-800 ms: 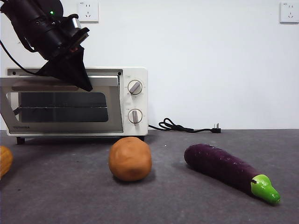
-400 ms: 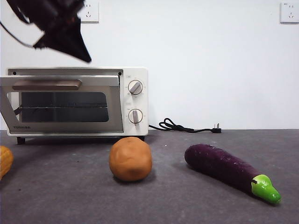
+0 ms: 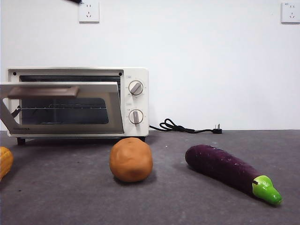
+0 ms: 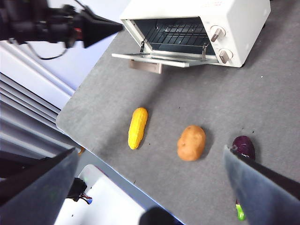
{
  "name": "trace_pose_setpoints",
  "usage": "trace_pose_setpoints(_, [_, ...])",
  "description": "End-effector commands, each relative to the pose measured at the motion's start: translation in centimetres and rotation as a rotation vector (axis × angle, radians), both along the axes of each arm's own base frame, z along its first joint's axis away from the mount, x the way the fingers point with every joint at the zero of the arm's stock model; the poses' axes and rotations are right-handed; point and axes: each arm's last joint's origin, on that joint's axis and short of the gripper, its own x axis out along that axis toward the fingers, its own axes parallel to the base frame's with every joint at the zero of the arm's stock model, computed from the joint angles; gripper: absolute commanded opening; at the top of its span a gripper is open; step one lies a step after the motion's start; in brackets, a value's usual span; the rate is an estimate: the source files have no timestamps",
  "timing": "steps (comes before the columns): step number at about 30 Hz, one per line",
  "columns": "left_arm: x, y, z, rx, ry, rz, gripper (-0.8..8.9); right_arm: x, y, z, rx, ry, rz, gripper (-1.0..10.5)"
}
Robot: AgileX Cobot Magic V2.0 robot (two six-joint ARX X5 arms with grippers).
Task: Take the eggplant from the table,put the eggplant in the oven
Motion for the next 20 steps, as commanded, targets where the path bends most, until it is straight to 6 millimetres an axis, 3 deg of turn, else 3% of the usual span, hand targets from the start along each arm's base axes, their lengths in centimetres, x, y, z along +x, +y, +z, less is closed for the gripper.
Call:
trace_pose_setpoints(1, [-1.6, 0.3, 1.3, -0.034, -0.044, 0.004, -0.05, 0.0, 0.0, 0.1, -0.002, -0.020, 0.008, 6.3])
trace_pose_setpoints(10, [-7.3, 1.6, 5.1, -0.058, -0.207, 0.082, -0.05, 0.0, 0.0, 0.1, -0.002, -0.020, 0.008, 6.3])
trace_pose_setpoints(20, [-12.5, 3.0, 7.4, -0.071, -0.345, 0.216, -0.05, 0.0, 0.0, 0.1, -0.003, -0.019, 0.008, 6.3])
